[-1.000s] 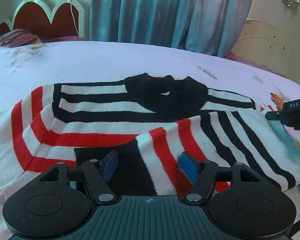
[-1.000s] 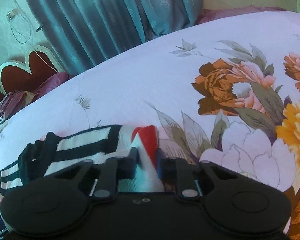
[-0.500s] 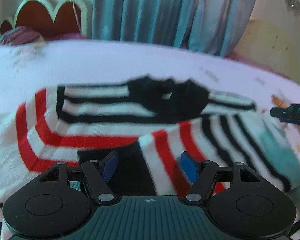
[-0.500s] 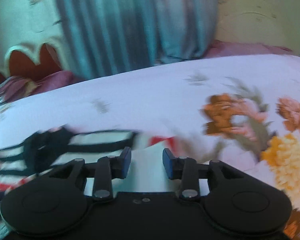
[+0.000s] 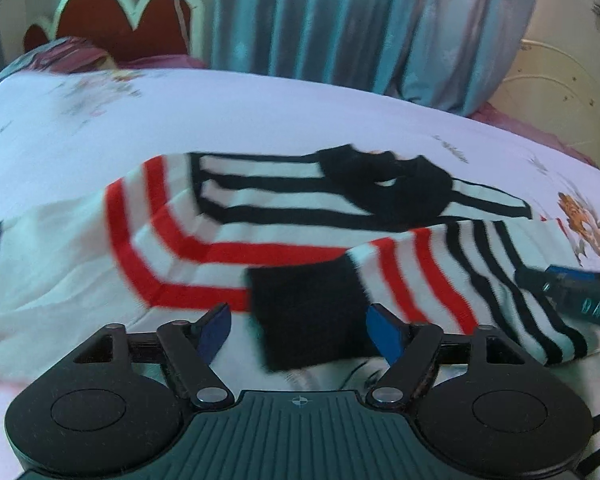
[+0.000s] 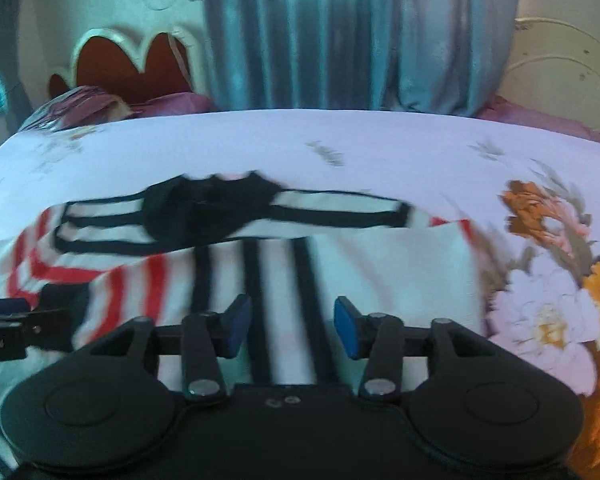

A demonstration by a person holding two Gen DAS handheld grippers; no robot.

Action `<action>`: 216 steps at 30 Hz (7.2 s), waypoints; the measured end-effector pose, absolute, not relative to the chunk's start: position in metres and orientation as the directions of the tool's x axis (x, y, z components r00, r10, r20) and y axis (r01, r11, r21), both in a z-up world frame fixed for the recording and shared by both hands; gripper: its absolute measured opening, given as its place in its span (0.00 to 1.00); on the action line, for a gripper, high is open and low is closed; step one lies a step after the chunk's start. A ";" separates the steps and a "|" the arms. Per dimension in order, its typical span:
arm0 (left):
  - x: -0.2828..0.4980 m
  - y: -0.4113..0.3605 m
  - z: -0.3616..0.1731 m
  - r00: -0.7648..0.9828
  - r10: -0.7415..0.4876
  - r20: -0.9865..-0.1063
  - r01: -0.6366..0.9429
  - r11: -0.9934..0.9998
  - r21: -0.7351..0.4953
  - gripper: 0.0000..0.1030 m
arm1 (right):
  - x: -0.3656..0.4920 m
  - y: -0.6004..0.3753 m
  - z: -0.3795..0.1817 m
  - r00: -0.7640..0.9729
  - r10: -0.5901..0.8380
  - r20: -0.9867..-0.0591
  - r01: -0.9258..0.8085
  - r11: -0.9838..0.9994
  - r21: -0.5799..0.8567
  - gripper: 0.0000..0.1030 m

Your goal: Fold small clothes

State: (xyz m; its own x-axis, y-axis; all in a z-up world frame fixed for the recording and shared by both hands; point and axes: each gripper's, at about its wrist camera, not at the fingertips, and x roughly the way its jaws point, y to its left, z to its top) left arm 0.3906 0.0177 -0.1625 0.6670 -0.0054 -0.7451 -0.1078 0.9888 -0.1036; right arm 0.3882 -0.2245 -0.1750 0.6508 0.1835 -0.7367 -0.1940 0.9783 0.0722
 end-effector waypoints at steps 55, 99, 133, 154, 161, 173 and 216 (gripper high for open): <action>0.248 0.351 -0.199 0.684 0.248 -0.686 -0.671 0.583 -0.458 0.76 | 0.370 -0.010 -0.183 0.547 0.338 -0.766 -0.404 0.908 0.113 0.49; 0.390 0.000 -0.168 0.702 -0.249 -0.668 0.270 0.960 -0.073 0.16 | 0.351 -0.188 -0.157 0.646 0.251 -0.721 -0.098 0.964 0.247 0.55; 0.352 0.114 -0.191 0.810 0.131 -0.571 -0.084 0.991 0.108 0.36 | 0.370 -0.183 -0.148 0.734 0.179 -0.655 -0.032 0.973 0.230 0.05; 0.353 0.122 -0.202 0.766 0.149 -0.625 -0.126 0.989 0.082 0.24 | 0.363 -0.250 -0.188 0.629 0.161 -0.761 0.153 0.934 0.324 0.05; 0.349 0.119 -0.192 0.757 0.136 -0.639 -0.108 0.991 0.082 0.25 | 0.360 -0.265 -0.181 0.644 0.151 -0.750 0.142 0.940 0.310 0.42; 0.336 0.124 -0.150 0.779 0.083 -0.622 -0.123 0.992 -0.021 0.68 | 0.381 -0.255 -0.192 0.615 0.211 -0.760 0.087 0.940 0.331 0.30; 0.376 0.053 -0.168 0.782 0.064 -0.620 -0.076 0.997 0.006 0.22 | 0.383 -0.201 -0.166 0.643 0.287 -0.711 -0.166 0.957 0.236 0.25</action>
State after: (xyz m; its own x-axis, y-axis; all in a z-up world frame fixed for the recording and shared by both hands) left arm 0.3759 0.0533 -0.1681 0.7824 0.0639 -0.6195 -0.0764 0.9971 0.0063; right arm 0.3826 -0.2006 -0.1662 0.6426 0.2866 -0.7106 -0.1662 0.9575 0.2359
